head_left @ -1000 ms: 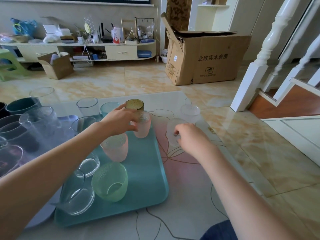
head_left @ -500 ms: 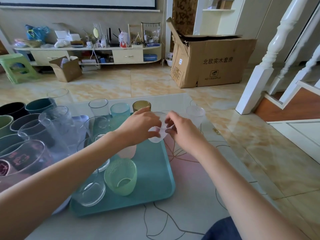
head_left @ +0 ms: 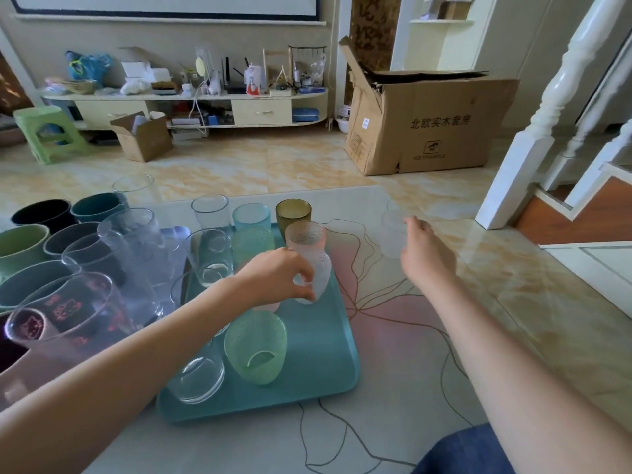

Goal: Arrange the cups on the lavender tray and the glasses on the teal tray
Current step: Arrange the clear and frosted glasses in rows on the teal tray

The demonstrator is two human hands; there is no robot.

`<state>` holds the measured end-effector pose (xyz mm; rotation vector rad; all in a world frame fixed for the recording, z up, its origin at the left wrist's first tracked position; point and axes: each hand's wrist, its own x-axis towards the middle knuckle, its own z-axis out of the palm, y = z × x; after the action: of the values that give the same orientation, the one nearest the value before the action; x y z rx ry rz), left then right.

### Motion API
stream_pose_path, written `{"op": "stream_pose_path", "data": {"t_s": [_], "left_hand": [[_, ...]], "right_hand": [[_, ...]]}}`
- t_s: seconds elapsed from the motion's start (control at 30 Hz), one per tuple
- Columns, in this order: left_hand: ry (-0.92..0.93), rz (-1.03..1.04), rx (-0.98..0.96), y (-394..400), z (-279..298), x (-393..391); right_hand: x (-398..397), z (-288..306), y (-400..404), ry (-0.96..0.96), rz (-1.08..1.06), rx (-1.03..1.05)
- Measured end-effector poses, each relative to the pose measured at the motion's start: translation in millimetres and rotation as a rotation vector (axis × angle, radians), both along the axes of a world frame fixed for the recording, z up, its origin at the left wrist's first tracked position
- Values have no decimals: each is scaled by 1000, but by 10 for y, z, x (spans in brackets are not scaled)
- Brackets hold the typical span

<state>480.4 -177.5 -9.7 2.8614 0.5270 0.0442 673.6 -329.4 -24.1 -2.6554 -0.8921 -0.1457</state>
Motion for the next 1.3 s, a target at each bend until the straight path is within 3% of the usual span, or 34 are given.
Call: {"op": "stream_pose_path", "data": {"t_s": [0.2, 0.33, 0.47, 0.63, 0.83, 1.0, 1.3], "left_hand": [[-45, 18, -44, 20, -11, -77], [-57, 36, -75, 15, -22, -83], [-37, 26, -82, 14, -15, -84], [-116, -26, -104, 55, -3, -203], [-193, -20, -132, 66, 41, -430], [-212, -3, -106, -3, 63, -639], [-367, 95, -98, -57, -61, -1150]], "right_hand": [[151, -166, 68, -75, -18, -65], [153, -154, 114, -37, 6, -39], [116, -208, 97, -26, 55, -151], [10, -135, 58, -50, 96, -81], [-392, 56, -91, -85, 276, -57], [-821, 57, -386, 7, 389, -104], [-1423, 158, -728, 48, 556, 29]]}}
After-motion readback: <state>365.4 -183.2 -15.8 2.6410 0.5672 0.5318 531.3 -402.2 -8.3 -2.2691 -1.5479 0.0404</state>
